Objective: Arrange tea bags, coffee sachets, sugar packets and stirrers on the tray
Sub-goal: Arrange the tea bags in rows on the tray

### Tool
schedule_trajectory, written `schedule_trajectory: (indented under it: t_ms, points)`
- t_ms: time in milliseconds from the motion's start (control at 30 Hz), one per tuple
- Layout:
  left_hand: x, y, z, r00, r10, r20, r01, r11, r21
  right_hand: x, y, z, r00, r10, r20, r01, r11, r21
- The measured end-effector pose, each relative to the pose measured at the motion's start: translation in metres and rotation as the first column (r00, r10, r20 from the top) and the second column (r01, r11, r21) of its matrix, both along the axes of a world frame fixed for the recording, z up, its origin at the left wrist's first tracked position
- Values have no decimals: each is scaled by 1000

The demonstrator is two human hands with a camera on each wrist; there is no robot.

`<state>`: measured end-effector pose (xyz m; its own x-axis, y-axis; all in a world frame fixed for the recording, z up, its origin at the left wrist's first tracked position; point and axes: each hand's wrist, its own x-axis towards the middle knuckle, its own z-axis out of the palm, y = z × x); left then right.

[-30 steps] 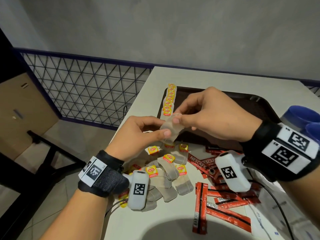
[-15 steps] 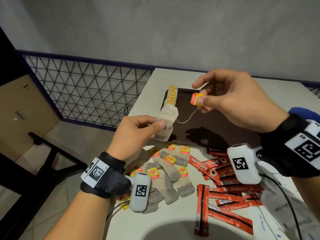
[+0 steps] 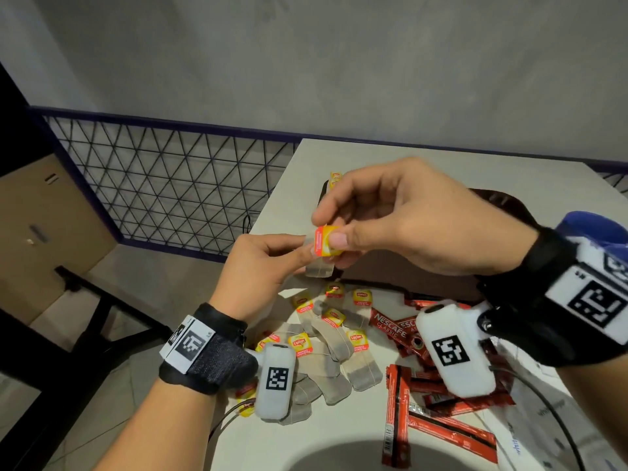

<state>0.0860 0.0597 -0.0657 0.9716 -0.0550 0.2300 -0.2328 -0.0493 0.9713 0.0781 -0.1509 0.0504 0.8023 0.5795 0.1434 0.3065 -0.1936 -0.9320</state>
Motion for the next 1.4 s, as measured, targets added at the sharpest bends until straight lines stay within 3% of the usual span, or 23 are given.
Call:
schedule_trajectory:
  t_ms: [333,433,533,600,867,1100,1300,1400]
  points:
    - [2,1,3,999,48,5,-47,994,-102,-9,-1,-42,996,36,-87,-55,972,-227]
    - [1,2,3,999,40,25,-37,994,-103,-5,-5,-40,996,-86,-27,77,967,-242]
    - [0,0,5,999,6,44,-2,998,-69,3,-7,-41,950,-312,17,311,937,-158]
    - [-1,-2,6,998,-17,54,20,998,-66,8,-7,-39,924,-382,27,382,918,-101]
    - [-2,0,4,993,-62,97,63,998,-7,12,-2,-35,933,-316,172,337,936,-107]
    - [-1,8,8,983,-21,184,16,999,30,15,-6,-37,959,-230,165,270,920,-286]
    - [1,8,3,970,16,241,-37,996,84,15,-1,-39,965,-203,164,243,930,-276]
    - [2,8,3,966,76,247,-89,995,41,14,2,-45,969,-205,139,234,941,-244]
